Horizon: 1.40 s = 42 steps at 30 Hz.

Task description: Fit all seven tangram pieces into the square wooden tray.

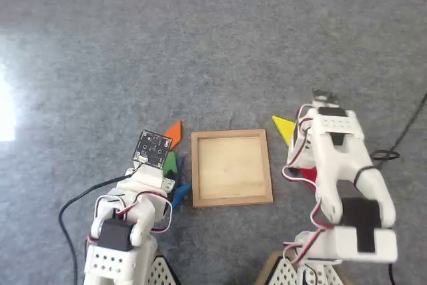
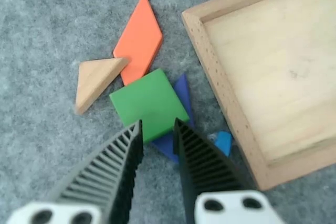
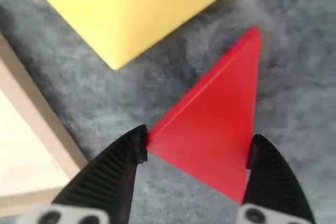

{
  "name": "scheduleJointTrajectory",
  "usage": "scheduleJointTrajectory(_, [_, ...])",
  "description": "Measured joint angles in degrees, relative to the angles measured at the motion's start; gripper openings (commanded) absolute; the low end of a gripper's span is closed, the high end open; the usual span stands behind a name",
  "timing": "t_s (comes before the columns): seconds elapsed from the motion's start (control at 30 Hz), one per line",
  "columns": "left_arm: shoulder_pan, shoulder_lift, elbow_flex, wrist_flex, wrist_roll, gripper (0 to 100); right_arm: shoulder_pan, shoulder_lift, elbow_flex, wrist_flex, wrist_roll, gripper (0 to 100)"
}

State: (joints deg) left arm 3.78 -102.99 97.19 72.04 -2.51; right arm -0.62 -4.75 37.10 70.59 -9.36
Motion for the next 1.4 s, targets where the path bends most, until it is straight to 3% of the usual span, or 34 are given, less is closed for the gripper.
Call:
scheduleJointTrajectory(0.2, [0.0,0.0,0.0,0.0,0.0,9,-2.02,-10.73,-4.13,8.62,4.22,22.6])
scheduleJointTrajectory(0.63, [0.0,0.0,0.0,0.0,0.0,9,-27.34,-13.54,-5.54,10.81,27.34,22.7])
scheduleJointTrajectory(0.77, [0.0,0.0,0.0,0.0,0.0,9,-28.84,-14.68,-5.54,10.9,29.27,22.7])
scheduleJointTrajectory(1.0, [0.0,0.0,0.0,0.0,0.0,9,-16.35,-17.58,-1.85,7.03,19.87,23.1])
scheduleJointTrajectory(1.1, [0.0,0.0,0.0,0.0,0.0,9,-16.18,-17.93,6.51,-1.93,13.89,24.7])
scheduleJointTrajectory(1.2, [0.0,0.0,0.0,0.0,0.0,9,-15.38,-17.93,11.87,-9.32,7.47,32.6])
scheduleJointTrajectory(1.3, [0.0,0.0,0.0,0.0,0.0,9,-15.65,-17.93,13.36,-11.16,2.29,40.0])
scheduleJointTrajectory(1.4, [0.0,0.0,0.0,0.0,0.0,9,-15.38,-17.93,13.45,-11.87,-0.79,40.4])
